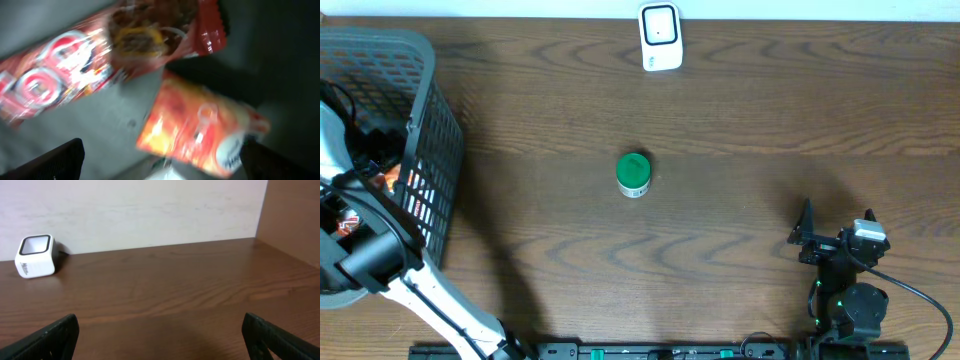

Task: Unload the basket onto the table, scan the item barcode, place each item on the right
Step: 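Reach the left gripper into the basket and grasp the orange snack pack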

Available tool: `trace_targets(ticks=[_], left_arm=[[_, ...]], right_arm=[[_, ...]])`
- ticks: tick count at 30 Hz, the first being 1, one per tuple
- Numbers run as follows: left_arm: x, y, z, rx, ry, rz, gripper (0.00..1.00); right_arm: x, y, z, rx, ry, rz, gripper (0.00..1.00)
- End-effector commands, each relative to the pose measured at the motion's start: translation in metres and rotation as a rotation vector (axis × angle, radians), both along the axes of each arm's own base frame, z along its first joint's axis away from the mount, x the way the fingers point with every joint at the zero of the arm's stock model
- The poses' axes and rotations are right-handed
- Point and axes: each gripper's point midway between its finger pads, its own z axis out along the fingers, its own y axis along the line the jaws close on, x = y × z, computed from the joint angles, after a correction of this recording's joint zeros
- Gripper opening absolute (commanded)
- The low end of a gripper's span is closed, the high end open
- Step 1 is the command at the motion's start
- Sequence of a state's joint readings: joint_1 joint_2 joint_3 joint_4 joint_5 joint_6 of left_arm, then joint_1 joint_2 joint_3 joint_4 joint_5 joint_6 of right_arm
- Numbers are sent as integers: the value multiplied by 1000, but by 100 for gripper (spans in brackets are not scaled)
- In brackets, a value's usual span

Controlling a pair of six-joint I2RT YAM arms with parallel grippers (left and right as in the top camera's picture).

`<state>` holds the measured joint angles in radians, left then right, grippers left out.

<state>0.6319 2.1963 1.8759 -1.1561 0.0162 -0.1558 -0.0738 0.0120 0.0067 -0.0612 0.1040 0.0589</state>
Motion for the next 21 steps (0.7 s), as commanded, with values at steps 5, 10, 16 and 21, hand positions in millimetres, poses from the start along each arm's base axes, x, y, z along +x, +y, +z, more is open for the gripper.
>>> trace_targets(ticks=[5,10,16,21], left_arm=[[8,-10,-20,-70,-15,-122,100],[11,-15,-23,-89,-18,-147,100],[8,-21,-28,-103,-1,-154,100],[0,-28,-46,-121,20,-155,100]], right_arm=[[0,0,0,-11,1,1,99],[0,0,0,-11,1,1,99],[0,0,0,-11,1,1,99],[0,0,0,-11,1,1,99]])
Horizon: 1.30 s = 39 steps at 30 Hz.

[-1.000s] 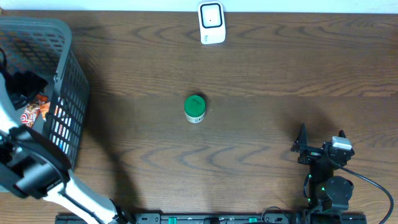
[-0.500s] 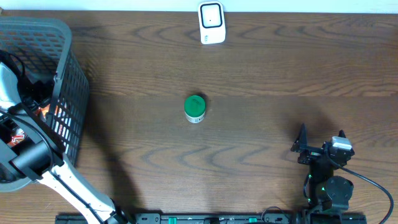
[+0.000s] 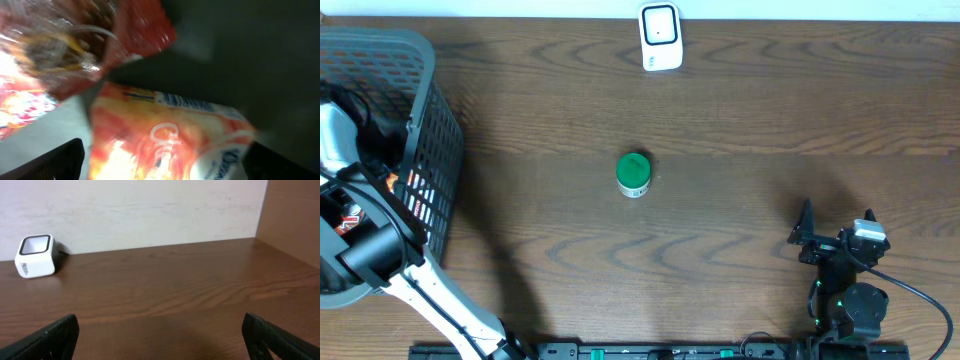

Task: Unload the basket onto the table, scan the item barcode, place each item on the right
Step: 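Reach the left gripper into the basket and grasp the orange snack pack, then carry the orange pack out and place it right of the bottle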

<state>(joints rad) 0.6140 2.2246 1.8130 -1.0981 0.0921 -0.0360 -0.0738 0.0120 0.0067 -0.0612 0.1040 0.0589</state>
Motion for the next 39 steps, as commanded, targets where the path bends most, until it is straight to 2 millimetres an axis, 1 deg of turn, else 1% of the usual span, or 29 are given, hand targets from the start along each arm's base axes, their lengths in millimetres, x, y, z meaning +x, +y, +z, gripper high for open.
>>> trace_targets(ticks=[1,3,4,7,10,13,15,16,19,21,22,23,24,25,26,27,29,30,31,33,34,36,38,39], left_arm=[[-9,-9,-22,-38,43,-20,100],[-12,-11,-26,-42,49,-19,100],[-12,-11,-27,-43,50,-19,97],[-12,-11,-25,-42,50,-20,77],[-11,-10,-17,-39,46,-17,65],[-7,-7,-1,-24,24,-15,63],[-3,-4,15,-5,-1,-14,63],[0,-2,26,6,-17,-14,63],[7,4,67,59,-86,1,63],[12,7,103,104,-153,25,64],[14,9,126,135,-201,31,64],[15,9,144,159,-237,39,65],[15,9,167,190,-286,50,65],[14,9,196,228,-348,58,65],[13,7,216,255,-393,67,65],[9,2,243,282,-459,76,65],[4,-17,283,274,-582,64,65],[2,-35,306,241,-666,35,65],[0,-54,323,200,-733,-1,65],[-7,-98,351,114,-833,-83,65],[-13,-121,361,71,-865,-128,65],[-21,-167,375,-1,-905,-234,65],[-26,-214,382,-50,-922,-361,65],[-29,-244,384,-85,-928,-460,65]], right_arm=[[0,0,0,-11,1,1,99],[0,0,0,-11,1,1,99],[0,0,0,-11,1,1,99],[0,0,0,-11,1,1,99],[0,0,0,-11,1,1,99],[0,0,0,-11,1,1,99],[0,0,0,-11,1,1,99],[0,0,0,-11,1,1,99],[0,0,0,-11,1,1,99],[0,0,0,-11,1,1,99],[0,0,0,-11,1,1,99],[0,0,0,-11,1,1,99],[0,0,0,-11,1,1,99],[0,0,0,-11,1,2,99],[0,0,0,-11,1,2,99],[0,1,0,-11,1,3,99],[0,1,0,-11,1,7,99],[0,1,0,-11,1,6,99],[0,1,0,-11,1,6,99],[0,1,0,-11,1,6,99],[0,1,0,-11,1,6,99],[0,1,0,-11,1,6,99],[0,1,0,-11,1,6,99],[0,1,0,-11,1,6,99]])
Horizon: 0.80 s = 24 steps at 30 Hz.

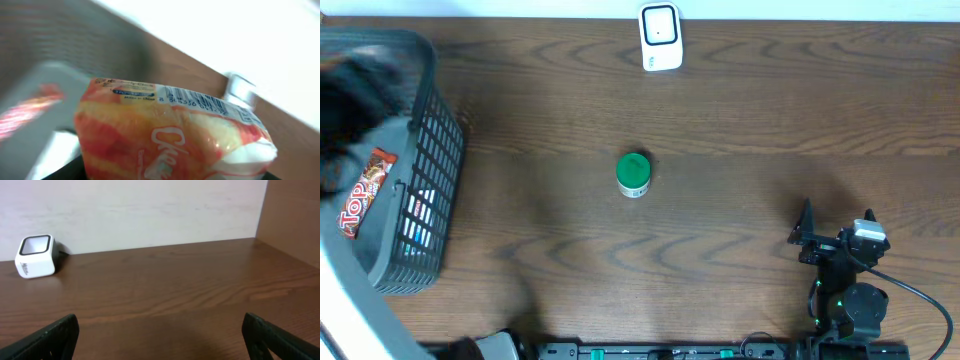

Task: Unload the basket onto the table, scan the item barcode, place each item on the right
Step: 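Carry the orange pack out and place it right of the bottle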

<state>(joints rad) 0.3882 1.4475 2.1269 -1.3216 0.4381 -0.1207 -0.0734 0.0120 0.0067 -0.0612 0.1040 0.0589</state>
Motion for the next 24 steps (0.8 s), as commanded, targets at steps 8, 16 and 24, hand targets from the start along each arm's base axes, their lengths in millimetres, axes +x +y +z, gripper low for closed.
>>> trace_targets(ticks=[8,16,24], left_arm=[[-15,-248,-64,244,111,-897,68],[-21,-347,-185,586,309,-1330,68],[-12,-378,-288,639,499,-1485,68]], right_arm=[[0,1,0,-11,1,6,99],[0,1,0,-11,1,6,99],[0,1,0,-11,1,6,99]])
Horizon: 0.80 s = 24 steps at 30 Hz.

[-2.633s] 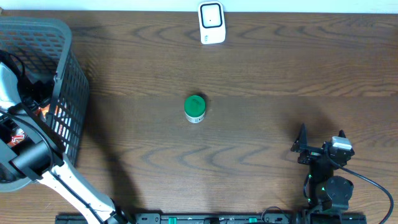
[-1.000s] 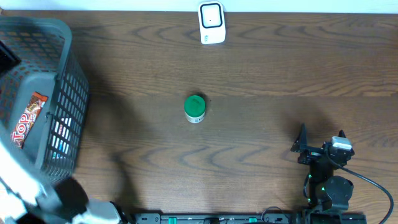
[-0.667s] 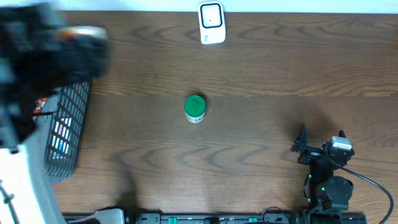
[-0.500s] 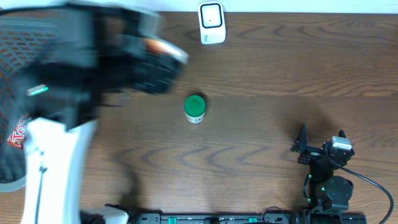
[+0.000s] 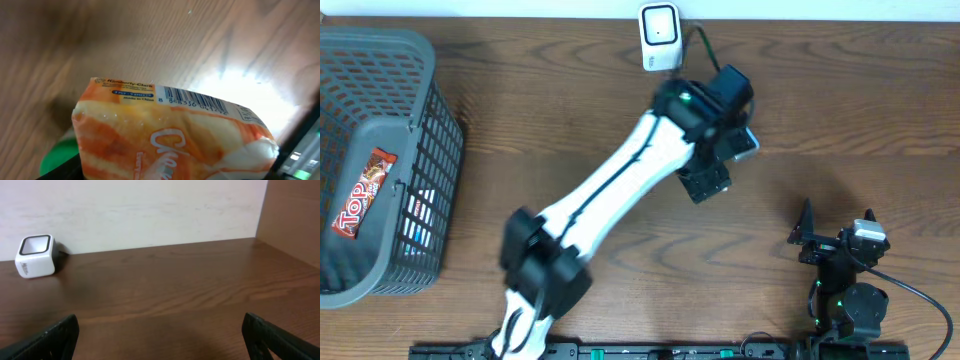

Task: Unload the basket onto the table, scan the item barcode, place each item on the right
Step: 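Carry the orange pack out and place it right of the bottle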

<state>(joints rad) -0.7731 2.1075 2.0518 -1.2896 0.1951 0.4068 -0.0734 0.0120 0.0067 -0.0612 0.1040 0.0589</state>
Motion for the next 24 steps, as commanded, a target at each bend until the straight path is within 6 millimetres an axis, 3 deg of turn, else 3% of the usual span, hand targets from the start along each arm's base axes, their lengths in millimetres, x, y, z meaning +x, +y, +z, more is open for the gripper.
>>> trace_targets(ticks=[1,7,12,15,17,19,21,24], left_arm=[[8,-1,-26,25,24,-59,69],[13,-11,-75,47,81,-97,69],[12,-9,-94,72,106,-139,72],[11,-8,-95,76,110,-138,84],[14,-4,-96,101,94,-127,98],[25,7,-94,169,34,-76,99],[32,18,-81,223,-14,-50,99],[33,25,-41,218,-74,-44,100]], right_arm=[[0,1,0,-11,1,6,99],[0,1,0,-11,1,6,99],[0,1,0,-11,1,6,99],[0,1,0,-11,1,6,99],[0,1,0,-11,1,6,99],[0,1,0,-11,1,6,99],[0,1,0,-11,1,6,99],[0,1,0,-11,1,6,99]])
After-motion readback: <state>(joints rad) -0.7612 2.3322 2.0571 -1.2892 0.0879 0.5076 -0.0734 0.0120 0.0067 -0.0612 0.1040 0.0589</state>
